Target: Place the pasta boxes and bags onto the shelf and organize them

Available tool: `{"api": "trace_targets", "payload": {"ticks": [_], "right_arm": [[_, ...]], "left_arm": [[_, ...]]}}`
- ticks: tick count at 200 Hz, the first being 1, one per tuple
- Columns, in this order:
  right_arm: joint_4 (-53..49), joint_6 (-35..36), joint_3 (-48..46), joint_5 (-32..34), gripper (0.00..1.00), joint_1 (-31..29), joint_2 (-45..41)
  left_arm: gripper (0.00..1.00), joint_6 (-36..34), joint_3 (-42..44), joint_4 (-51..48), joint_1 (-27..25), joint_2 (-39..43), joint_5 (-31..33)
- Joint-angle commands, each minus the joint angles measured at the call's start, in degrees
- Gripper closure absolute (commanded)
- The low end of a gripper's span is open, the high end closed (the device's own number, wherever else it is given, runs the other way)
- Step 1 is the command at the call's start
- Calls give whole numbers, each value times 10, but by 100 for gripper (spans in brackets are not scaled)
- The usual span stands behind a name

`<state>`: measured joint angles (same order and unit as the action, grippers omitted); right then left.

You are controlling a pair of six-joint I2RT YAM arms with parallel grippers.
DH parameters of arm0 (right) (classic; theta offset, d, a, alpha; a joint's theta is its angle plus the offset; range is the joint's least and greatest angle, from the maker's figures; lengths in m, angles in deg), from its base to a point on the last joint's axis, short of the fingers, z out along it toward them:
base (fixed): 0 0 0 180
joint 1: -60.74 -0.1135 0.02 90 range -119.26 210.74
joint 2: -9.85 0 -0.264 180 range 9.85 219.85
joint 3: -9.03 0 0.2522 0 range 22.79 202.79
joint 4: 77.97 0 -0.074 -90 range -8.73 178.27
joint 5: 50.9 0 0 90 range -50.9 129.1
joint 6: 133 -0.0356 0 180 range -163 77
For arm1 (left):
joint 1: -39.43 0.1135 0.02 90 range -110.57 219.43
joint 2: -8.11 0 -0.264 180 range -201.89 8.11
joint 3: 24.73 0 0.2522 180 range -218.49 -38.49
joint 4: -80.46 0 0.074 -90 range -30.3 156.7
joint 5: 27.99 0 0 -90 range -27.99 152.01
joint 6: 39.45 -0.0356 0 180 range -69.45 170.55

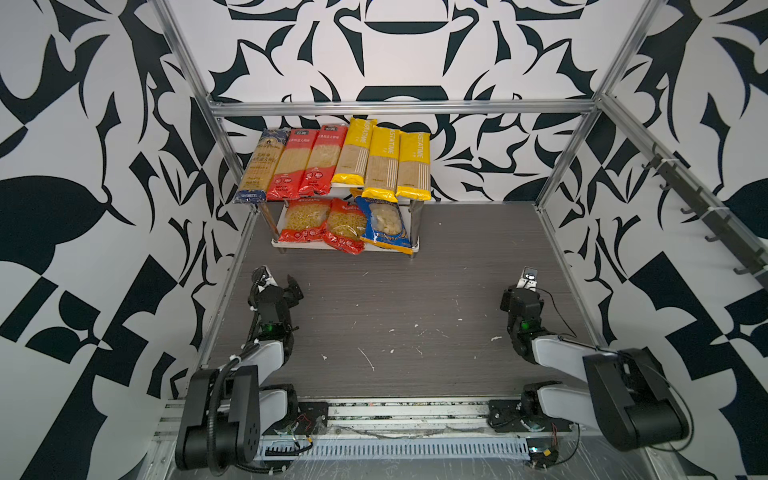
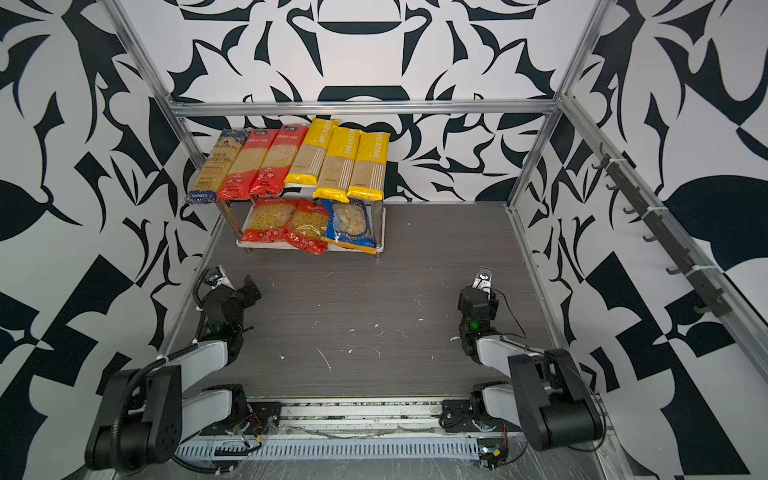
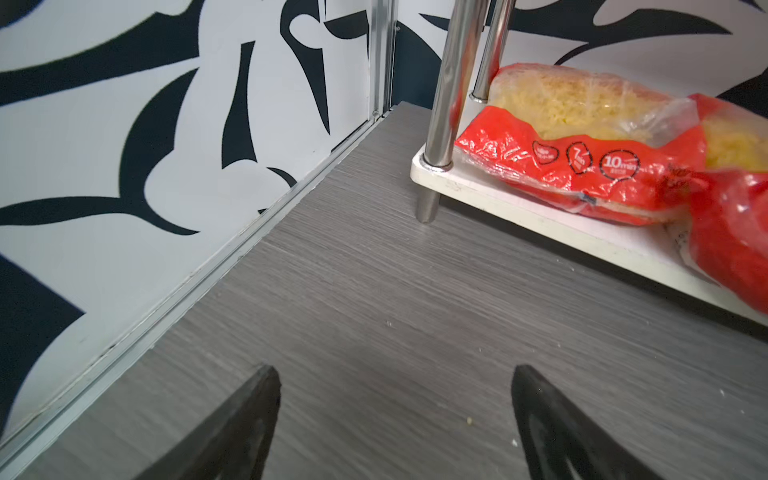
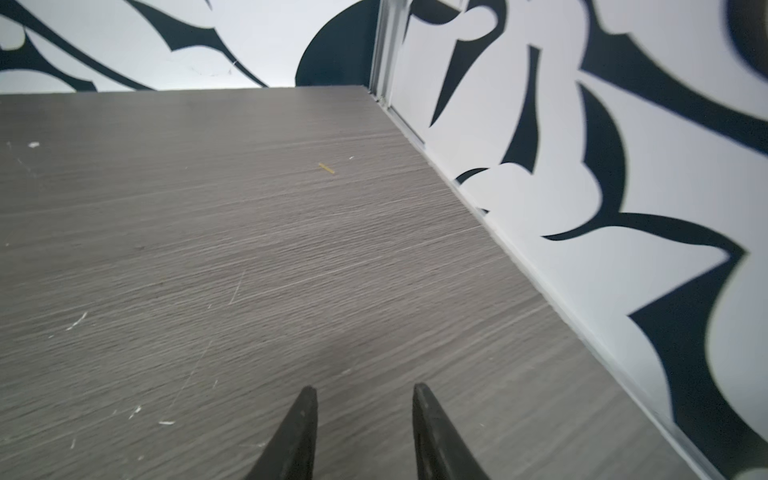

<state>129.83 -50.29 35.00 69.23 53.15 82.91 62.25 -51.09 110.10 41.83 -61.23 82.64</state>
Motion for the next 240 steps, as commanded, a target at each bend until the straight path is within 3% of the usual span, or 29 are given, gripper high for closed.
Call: {"api": "trace_targets", "payload": {"ticks": [1, 33, 50, 61, 74, 90, 109, 140, 155, 168, 240], "right_arm": [[122, 14, -1, -32, 58, 3, 18], [324, 27, -38, -60, 53, 19, 130], [315, 35, -29, -108, 52, 20, 159], [357, 39, -26, -87, 47, 21, 191], [308, 30, -14, -85, 45, 23, 173], [250, 26, 12, -85, 44, 24, 167], [203, 32, 35, -90, 43, 23, 165], [201, 32, 39, -88, 34, 23, 167], [201, 32, 39, -87, 22, 23, 167], [199, 32, 40, -88, 0, 23, 167], [175, 30, 53, -91, 0, 23, 166]], "left_arm": [[8, -13, 5, 135, 7, -62, -18], [8, -19, -24, 167, 9, -159, -30], [7, -32, -26, 236, 10, -213, -31], [6, -26, -42, 171, 10, -196, -40], [4, -17, -77, 83, 11, -182, -40], [0, -26, -73, 127, 9, -201, -38], [1, -24, -80, 93, 9, -190, -39], [1, -26, -75, 106, 9, -191, -41], [1, -25, -75, 102, 9, -190, -40], [0, -25, -75, 103, 9, -191, -40], [1, -26, -75, 102, 9, -191, -39]]}}
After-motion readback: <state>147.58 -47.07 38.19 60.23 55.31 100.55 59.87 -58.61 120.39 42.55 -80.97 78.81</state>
